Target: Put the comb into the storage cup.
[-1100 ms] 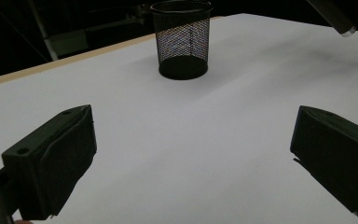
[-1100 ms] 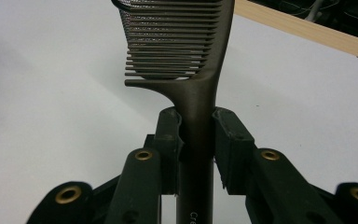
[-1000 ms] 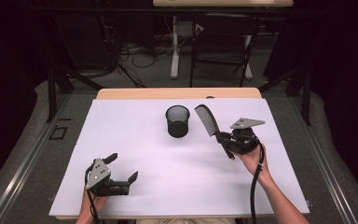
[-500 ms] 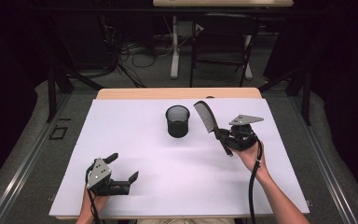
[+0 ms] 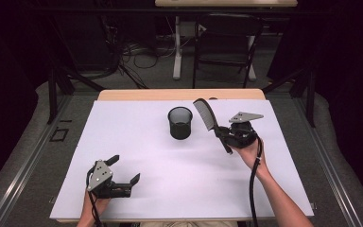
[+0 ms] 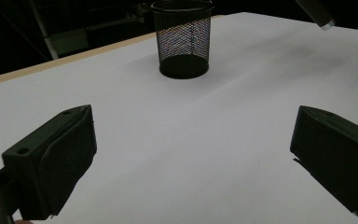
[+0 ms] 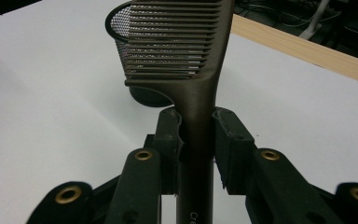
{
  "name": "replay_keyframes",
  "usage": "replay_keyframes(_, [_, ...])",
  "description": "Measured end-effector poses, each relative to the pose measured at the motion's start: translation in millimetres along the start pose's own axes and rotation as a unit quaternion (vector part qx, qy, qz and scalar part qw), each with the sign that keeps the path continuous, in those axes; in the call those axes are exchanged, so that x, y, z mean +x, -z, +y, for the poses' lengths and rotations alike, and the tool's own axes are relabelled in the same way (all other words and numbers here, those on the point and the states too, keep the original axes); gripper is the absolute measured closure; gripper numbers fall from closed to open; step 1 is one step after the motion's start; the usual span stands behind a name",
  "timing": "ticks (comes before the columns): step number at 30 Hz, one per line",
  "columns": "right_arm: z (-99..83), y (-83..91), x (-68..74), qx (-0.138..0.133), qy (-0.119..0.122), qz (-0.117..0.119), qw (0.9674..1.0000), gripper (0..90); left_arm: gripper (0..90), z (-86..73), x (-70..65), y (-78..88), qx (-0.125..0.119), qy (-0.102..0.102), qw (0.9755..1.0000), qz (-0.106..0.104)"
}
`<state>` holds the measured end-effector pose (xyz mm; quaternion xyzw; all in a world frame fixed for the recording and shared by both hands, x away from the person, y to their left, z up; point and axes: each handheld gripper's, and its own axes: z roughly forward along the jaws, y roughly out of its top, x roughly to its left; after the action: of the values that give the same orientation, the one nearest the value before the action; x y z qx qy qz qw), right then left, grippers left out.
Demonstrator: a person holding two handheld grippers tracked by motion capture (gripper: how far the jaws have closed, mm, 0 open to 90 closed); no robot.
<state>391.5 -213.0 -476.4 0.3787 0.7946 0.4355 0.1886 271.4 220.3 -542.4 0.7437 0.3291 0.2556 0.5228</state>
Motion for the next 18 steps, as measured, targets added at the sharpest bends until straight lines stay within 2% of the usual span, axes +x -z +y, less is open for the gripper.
replay_keyframes(10, [10.9, -5.9, 3.5, -0.009, 0.006, 0.001, 0.9999, 72.8, 0.4, 0.0, 0.5, -1.0, 0.002, -0.002, 1.0000, -0.003])
replay_keyframes(18, [14.4, -13.1, 3.4, -0.015, 0.002, 0.003, 0.9999, 72.8, 0.3, -0.2, 1.3, -0.9, 0.002, -0.002, 1.0000, -0.001])
